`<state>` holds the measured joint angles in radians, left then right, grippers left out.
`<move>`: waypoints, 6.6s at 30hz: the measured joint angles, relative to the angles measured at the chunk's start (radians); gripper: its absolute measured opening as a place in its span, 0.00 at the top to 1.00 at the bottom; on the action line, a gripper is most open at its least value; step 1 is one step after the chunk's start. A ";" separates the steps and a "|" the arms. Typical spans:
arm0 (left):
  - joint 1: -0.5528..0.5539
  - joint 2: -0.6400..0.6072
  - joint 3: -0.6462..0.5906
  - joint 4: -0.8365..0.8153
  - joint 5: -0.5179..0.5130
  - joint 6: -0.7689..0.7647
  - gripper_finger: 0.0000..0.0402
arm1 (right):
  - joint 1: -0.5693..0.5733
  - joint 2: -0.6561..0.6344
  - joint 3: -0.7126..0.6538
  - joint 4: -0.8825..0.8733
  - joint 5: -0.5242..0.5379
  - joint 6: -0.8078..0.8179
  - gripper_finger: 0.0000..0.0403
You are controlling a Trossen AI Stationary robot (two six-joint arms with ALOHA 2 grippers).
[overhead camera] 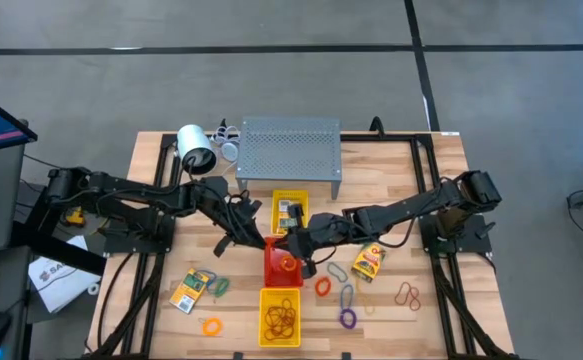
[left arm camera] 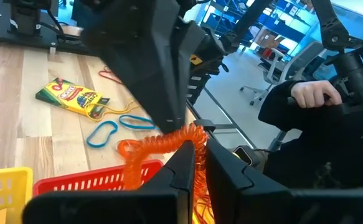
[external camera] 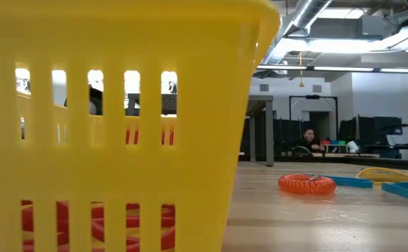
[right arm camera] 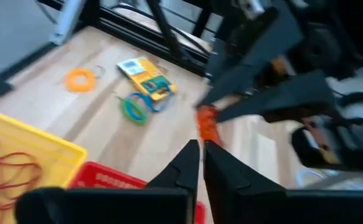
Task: Pick & Place Office Desk Supplies
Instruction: Put the orange spring rubber band into the red bin, then put the blue rubber band into the bottom yellow bin
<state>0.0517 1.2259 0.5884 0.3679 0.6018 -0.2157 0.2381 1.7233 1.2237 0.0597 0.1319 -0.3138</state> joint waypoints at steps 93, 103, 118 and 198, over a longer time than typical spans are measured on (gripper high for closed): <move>0.045 -0.044 -0.002 0.055 -0.045 0.139 0.60 | -0.014 -0.037 -0.001 -0.017 -0.008 0.026 0.99; 0.087 -0.169 0.000 -0.122 -0.036 0.190 0.60 | 0.025 -0.079 0.000 -0.078 -0.007 0.071 0.99; 0.077 -0.288 -0.209 0.006 -0.033 0.105 0.61 | 0.030 -0.068 -0.071 -0.053 -0.088 0.246 0.99; 0.071 -0.307 -0.298 0.172 -0.033 0.027 0.61 | -0.069 0.315 0.332 -0.589 -0.215 0.285 0.59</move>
<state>0.1230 0.9191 0.2901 0.5398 0.5690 -0.1890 0.1691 2.0384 1.5561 -0.5292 -0.0830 -0.0285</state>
